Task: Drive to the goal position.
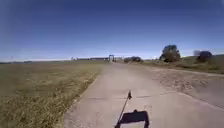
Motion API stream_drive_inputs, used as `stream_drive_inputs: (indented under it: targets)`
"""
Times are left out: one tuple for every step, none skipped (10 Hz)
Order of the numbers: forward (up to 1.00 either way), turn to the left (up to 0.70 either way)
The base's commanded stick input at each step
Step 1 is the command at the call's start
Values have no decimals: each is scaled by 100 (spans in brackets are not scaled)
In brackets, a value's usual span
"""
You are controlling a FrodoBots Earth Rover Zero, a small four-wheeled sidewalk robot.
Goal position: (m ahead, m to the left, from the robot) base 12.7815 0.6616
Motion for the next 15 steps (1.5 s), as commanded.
stream_drive_inputs:
  targets:
    - [100, 0]
    - [100, 0]
    - [100, 0]
    - [100, -1]
    - [100, -7]
    - [100, -13]
    - [100, -17]
    - [100, -10]
    - [100, -2]
    - [100, 0]
    - [100, 0]
    - [100, 0]
    - [100, 0]
    - [100, 0]
    - [100, 0]
